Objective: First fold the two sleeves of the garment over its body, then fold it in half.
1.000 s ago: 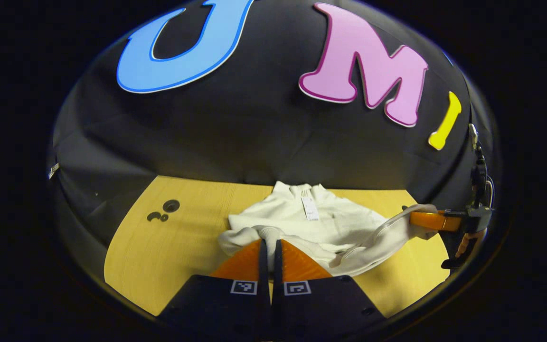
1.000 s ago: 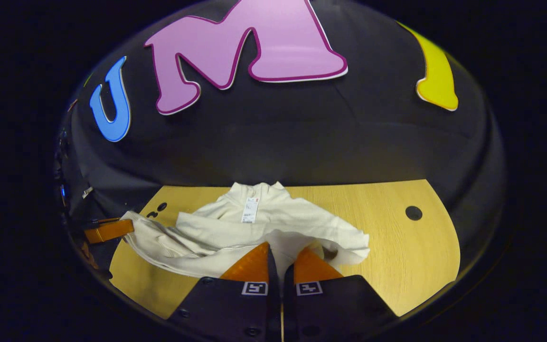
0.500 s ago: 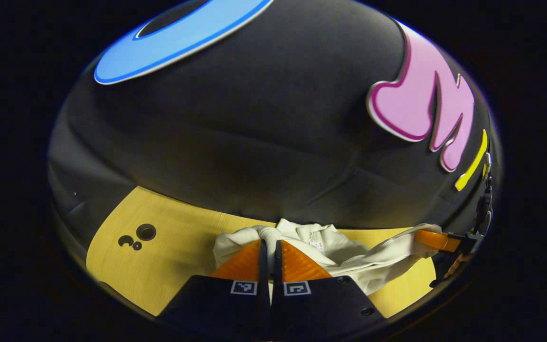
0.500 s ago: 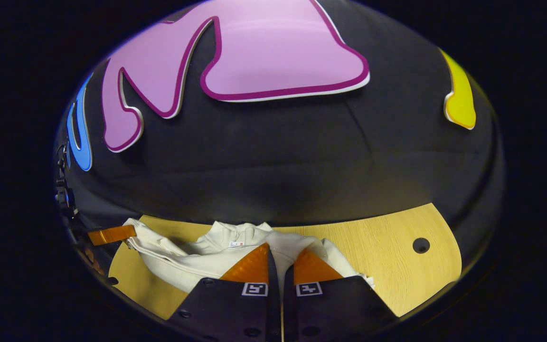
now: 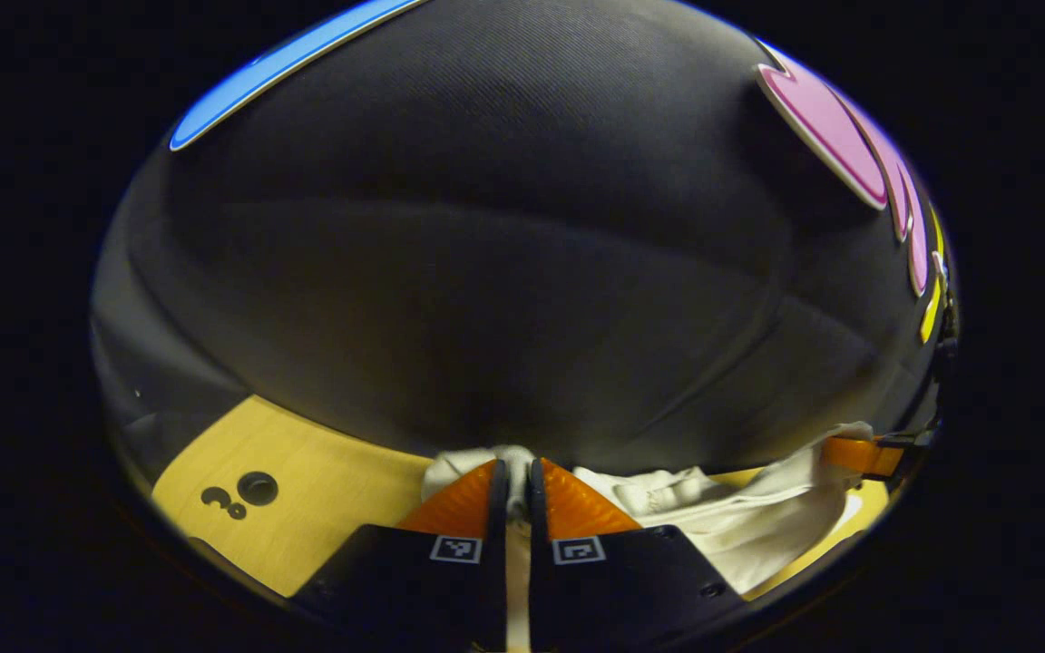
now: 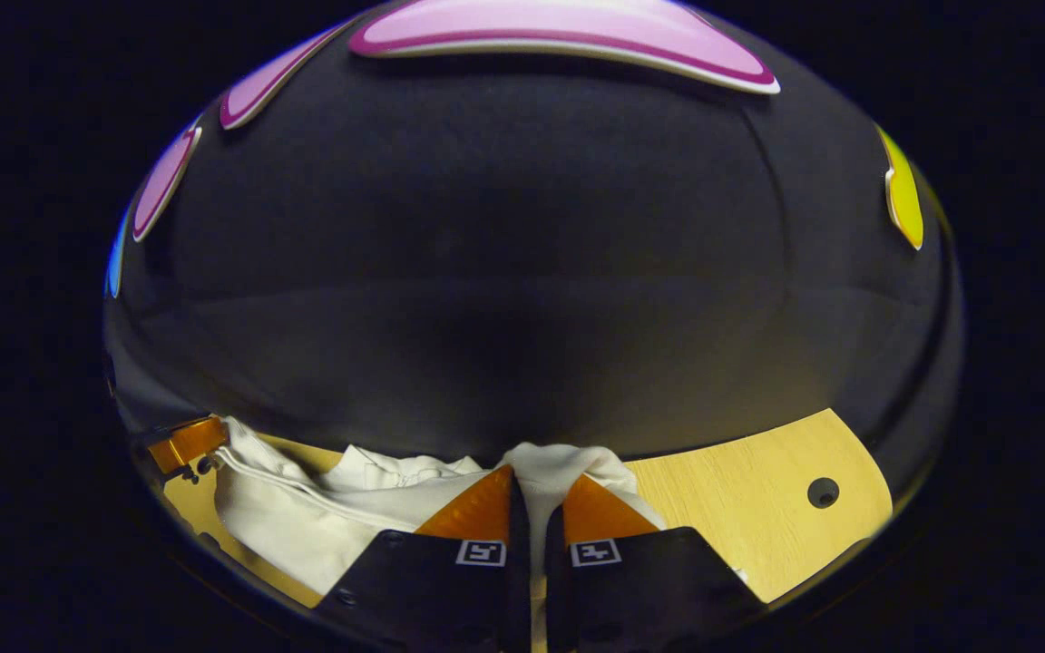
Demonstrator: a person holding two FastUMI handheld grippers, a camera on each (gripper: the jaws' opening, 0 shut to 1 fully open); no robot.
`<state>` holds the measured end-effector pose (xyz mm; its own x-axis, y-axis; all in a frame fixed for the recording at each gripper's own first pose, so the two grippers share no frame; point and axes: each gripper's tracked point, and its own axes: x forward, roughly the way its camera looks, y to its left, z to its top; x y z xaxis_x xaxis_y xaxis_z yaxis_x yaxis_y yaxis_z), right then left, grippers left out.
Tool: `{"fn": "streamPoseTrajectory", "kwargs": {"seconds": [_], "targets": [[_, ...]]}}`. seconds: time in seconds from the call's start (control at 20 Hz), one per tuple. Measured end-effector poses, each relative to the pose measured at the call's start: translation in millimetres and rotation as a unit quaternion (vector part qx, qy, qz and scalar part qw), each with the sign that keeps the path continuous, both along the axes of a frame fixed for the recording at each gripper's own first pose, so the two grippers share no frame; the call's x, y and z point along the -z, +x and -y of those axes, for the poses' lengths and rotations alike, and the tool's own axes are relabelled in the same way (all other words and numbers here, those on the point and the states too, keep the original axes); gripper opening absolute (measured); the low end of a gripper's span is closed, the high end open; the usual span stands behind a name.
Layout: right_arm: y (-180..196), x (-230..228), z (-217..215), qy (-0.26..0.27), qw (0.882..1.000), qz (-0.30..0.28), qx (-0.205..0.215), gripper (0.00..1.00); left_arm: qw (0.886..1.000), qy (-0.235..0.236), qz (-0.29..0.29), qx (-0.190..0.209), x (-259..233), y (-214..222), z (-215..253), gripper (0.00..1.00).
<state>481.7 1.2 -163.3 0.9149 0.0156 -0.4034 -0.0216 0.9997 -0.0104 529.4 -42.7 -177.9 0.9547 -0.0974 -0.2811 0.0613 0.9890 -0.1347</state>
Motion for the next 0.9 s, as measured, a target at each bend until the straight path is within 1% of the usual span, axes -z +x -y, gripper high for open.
{"fn": "streamPoseTrajectory", "kwargs": {"seconds": [0.05,0.15,0.2,0.3,0.35,0.45,0.6,0.7,0.85,0.9], "targets": [[2,7,-1,-0.004,1.0,-0.003,-0.003,0.12,1.0,0.006,-0.002,-0.004,4,-1,3,0.15],[-6,18,1,-0.018,1.0,-0.019,-0.01,0.2,1.0,0.014,-0.027,0.0,21,-10,10,0.43],[-12,21,4,-0.021,1.0,-0.02,-0.011,0.24,0.999,0.023,-0.029,0.003,27,-14,10,0.57],[-25,22,3,0.0,1.0,-0.012,-0.008,0.75,0.999,0.04,-0.024,0.006,29,-34,10,0.84],[-32,18,6,0.01,1.0,-0.009,0.003,1.0,0.999,0.041,-0.023,0.012,31,-44,12,0.98],[-48,8,14,0.021,1.0,-0.001,0.015,0.99,0.999,0.04,-0.014,0.027,22,-66,18,1.0],[-74,-19,26,0.016,0.999,0.023,0.033,0.99,0.997,0.062,0.021,0.042,-8,-97,20,1.0],[-96,-44,32,0.023,0.998,0.043,0.045,0.99,0.996,0.066,0.041,0.053,-34,-120,21,1.0],[-136,-79,33,0.027,0.997,0.057,0.046,0.99,0.994,0.06,0.071,0.062,-75,-155,14,1.0],[-151,-93,33,0.02,0.997,0.064,0.048,0.99,0.993,0.058,0.08,0.061,-91,-170,11,0.97]]}}
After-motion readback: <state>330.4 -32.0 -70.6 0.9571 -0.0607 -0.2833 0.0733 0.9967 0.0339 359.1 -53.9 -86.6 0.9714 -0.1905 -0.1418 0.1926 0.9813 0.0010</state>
